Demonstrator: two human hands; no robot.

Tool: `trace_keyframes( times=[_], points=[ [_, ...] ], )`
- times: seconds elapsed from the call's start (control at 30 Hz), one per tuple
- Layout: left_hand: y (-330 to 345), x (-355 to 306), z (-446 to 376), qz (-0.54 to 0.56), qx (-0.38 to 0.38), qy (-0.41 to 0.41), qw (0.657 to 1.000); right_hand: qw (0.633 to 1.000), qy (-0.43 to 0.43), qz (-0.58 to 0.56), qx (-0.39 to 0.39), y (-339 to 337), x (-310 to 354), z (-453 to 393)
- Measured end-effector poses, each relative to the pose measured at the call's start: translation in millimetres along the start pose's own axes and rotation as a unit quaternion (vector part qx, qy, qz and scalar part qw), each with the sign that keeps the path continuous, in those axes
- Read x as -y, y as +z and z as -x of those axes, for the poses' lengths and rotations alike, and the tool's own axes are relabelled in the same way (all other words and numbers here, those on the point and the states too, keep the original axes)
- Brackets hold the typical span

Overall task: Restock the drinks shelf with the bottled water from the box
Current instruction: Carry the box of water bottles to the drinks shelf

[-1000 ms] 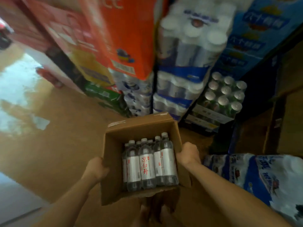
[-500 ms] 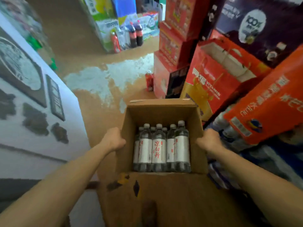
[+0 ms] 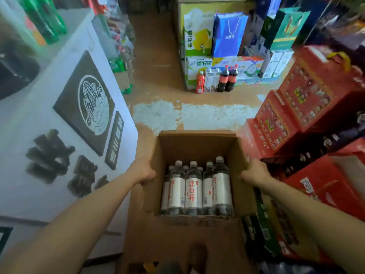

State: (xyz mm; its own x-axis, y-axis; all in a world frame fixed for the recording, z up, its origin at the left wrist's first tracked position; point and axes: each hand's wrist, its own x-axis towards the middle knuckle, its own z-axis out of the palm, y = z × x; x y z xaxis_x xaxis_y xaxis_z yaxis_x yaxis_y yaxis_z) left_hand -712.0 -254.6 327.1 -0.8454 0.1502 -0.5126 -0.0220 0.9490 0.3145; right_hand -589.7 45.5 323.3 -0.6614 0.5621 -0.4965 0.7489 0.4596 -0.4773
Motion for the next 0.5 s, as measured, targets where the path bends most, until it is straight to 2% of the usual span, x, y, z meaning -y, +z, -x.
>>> trace_keyframes(
  times=[0.23, 0.5],
  points=[
    [-64, -28, -94, 0.016, -0.015, -0.035, 0.999, 0.997, -0.046, 0.04, 0.04, -29, 99, -111],
    [-143, -66, -244, 0.069, 0.012, -0.043, 0.997, 0.996, -0.047, 0.068, 0.032, -55, 221, -246]
  ],
)
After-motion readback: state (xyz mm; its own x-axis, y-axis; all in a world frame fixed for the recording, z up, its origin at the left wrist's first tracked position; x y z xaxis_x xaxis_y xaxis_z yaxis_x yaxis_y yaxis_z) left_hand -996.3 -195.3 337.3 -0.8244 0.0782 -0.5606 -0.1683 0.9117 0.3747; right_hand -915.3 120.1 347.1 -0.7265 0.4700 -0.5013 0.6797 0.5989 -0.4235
